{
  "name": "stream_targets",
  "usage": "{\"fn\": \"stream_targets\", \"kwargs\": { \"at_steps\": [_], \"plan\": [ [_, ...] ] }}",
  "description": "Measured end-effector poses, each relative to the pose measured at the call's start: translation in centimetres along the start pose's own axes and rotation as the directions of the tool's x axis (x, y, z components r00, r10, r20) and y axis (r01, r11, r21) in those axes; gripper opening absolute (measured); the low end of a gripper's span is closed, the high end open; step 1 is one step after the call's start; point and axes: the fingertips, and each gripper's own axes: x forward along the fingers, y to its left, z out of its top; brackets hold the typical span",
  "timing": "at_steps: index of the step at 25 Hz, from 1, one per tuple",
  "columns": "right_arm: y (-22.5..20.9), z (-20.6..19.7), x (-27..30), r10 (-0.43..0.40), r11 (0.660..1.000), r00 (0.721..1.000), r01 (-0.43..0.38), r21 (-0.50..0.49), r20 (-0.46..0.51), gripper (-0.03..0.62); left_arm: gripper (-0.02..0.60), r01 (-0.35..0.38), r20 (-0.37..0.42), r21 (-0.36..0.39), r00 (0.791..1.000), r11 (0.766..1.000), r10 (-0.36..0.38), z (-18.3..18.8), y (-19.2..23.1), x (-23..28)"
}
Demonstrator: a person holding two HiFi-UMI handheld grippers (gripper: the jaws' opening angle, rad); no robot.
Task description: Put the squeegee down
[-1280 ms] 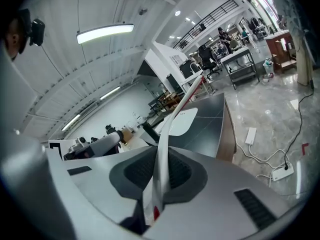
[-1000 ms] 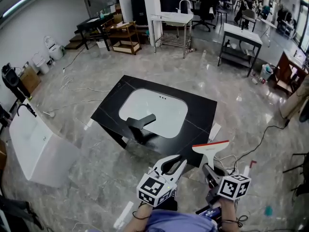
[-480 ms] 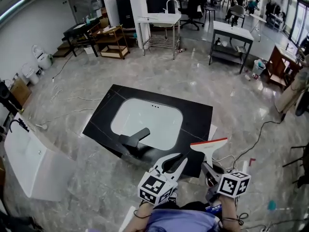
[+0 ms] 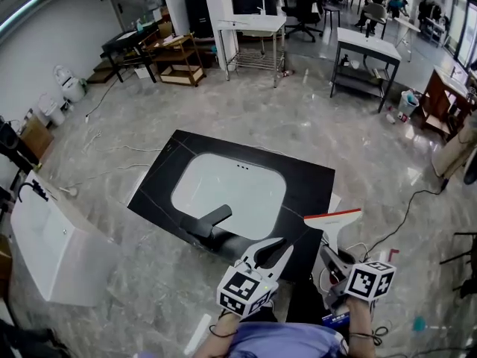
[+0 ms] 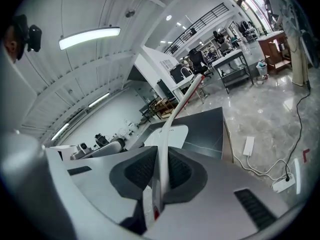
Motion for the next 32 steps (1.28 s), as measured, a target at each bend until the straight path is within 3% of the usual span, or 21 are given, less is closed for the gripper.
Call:
{"fn": "stream_targets", "kwargs": {
  "at_steps": [10,21,32],
  "plan": [
    [-4.7,6.4,4.8,0.106,0.993,0.984,-0.113,-0.040,-0.141,0.048,0.057,-0.158,0.016,-0.049,0.987,0.986,0.159,2.0,3.9,7.3],
    [-8.9,11.1,10.7,0.183,0.973,0.943,-0.214,-0.087,-0.277,0.048,0.057,-0.249,-0.025,-0.047,0.968,0.967,0.248,3.0,5.3,13.2],
    [-11.6,11.9,16.6,0.198,0.946,0.875,-0.289,-0.148,-0.441,0.048,0.057,-0.350,-0.034,-0.071,0.937,0.934,0.348,3.1,6.3,14.8]
  ]
}}
